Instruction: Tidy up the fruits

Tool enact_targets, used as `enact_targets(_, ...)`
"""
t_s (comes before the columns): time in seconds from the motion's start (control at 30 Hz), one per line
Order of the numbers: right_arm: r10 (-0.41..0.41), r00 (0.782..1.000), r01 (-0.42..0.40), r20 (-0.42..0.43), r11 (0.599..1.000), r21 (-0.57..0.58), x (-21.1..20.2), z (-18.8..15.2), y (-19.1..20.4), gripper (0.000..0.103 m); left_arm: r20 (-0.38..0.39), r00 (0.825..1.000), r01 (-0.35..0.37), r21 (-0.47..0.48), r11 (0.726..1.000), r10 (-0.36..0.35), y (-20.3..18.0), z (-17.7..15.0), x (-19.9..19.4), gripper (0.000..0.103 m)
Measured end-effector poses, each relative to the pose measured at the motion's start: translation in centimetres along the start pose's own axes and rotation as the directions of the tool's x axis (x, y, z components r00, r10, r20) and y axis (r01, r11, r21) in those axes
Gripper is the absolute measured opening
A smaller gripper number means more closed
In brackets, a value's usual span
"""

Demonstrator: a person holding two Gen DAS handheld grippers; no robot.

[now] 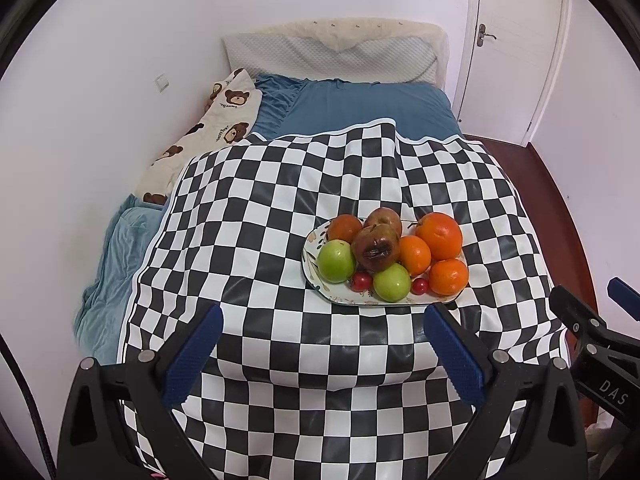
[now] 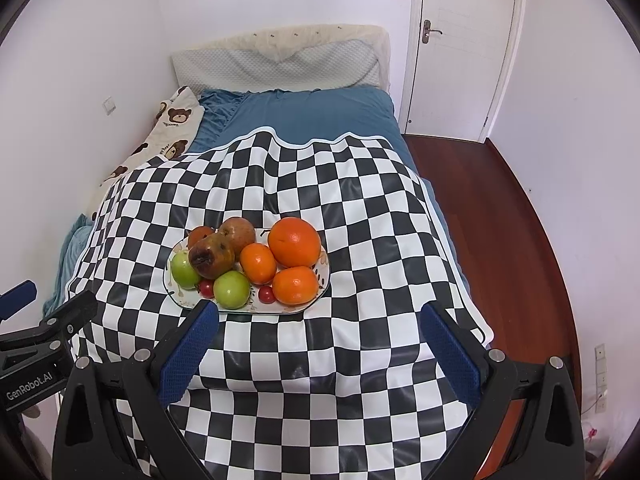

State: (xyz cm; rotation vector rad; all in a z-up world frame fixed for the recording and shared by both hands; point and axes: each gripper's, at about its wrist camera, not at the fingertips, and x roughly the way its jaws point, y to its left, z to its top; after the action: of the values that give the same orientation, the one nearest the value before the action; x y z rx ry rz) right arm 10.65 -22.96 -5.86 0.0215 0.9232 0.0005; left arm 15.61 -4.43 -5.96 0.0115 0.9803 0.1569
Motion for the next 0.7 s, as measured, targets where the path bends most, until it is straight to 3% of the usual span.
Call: enact_targets(0.7,-0.001,1.0,0.001,0.0,1.0,0.002,-0.21,-0.74,0.28,0.102,0.001,1.0,0.001,0.002,1.0,-0.001,-0.04,-0.77,-0.17,0.102)
